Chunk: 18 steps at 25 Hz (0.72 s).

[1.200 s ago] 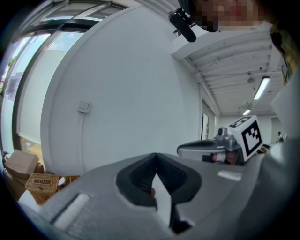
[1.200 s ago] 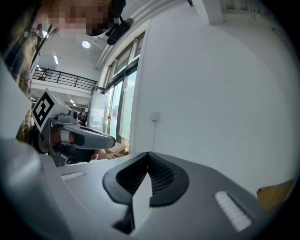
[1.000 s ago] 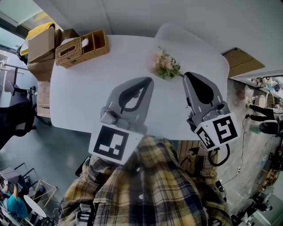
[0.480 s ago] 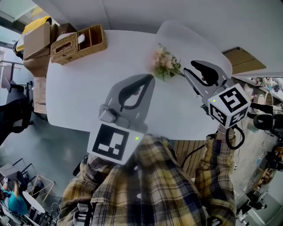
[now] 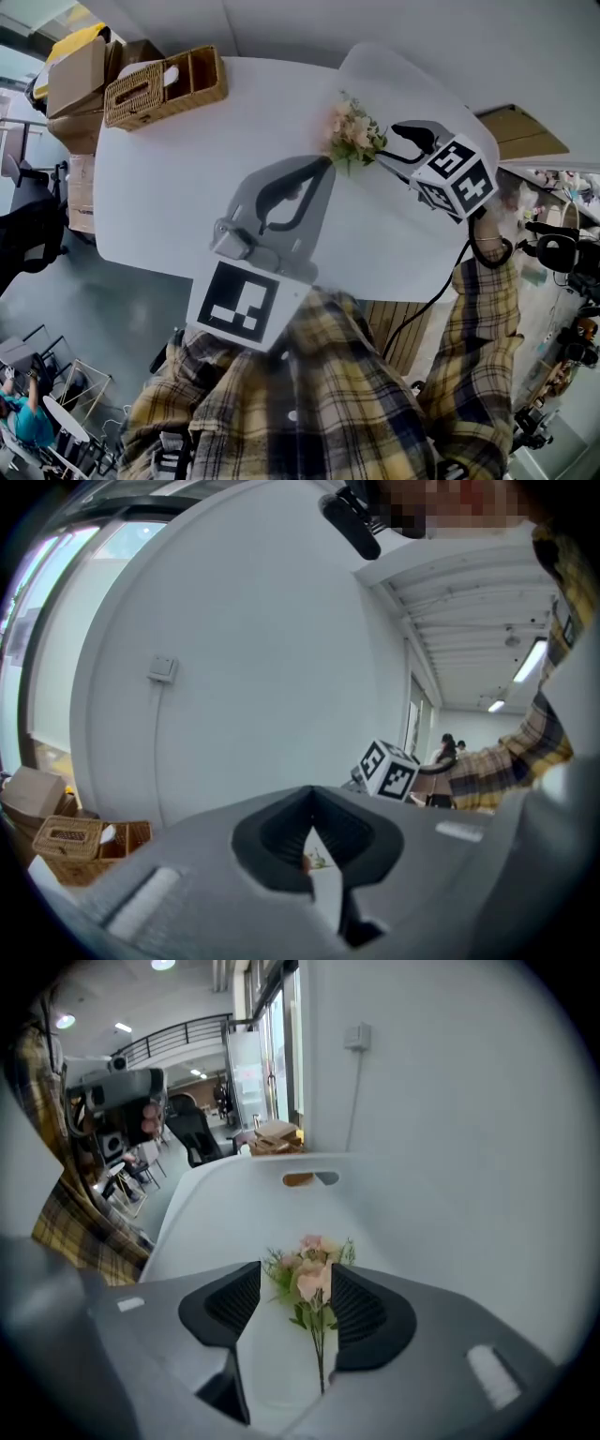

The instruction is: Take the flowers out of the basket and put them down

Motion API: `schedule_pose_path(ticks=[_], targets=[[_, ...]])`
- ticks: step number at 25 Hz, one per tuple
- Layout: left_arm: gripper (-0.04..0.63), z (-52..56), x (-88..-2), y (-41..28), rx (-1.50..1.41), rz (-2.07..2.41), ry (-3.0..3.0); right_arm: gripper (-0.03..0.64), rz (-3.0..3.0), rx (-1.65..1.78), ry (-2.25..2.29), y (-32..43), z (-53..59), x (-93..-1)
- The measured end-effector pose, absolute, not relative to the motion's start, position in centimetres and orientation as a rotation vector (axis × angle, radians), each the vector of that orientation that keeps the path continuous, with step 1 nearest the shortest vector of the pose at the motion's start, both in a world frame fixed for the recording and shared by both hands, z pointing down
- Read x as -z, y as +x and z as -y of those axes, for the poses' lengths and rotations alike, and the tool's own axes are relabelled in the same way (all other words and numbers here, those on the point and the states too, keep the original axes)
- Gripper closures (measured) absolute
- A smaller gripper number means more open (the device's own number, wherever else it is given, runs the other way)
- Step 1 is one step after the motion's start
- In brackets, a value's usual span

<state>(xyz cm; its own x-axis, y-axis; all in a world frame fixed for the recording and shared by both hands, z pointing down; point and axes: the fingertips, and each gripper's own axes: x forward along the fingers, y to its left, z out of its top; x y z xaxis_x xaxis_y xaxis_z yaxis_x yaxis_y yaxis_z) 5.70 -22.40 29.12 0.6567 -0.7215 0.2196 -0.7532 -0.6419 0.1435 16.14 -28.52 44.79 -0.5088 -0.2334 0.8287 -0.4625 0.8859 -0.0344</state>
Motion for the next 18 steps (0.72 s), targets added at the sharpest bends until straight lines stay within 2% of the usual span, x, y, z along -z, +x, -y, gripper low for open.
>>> schedule_pose_path(ticks=[18], targets=[[0.595,24.3,-30.7,5.3,-0.218,1.216,2.605,0.322,1.921,-0.459,0.355,18.1,29.3,-57.7]])
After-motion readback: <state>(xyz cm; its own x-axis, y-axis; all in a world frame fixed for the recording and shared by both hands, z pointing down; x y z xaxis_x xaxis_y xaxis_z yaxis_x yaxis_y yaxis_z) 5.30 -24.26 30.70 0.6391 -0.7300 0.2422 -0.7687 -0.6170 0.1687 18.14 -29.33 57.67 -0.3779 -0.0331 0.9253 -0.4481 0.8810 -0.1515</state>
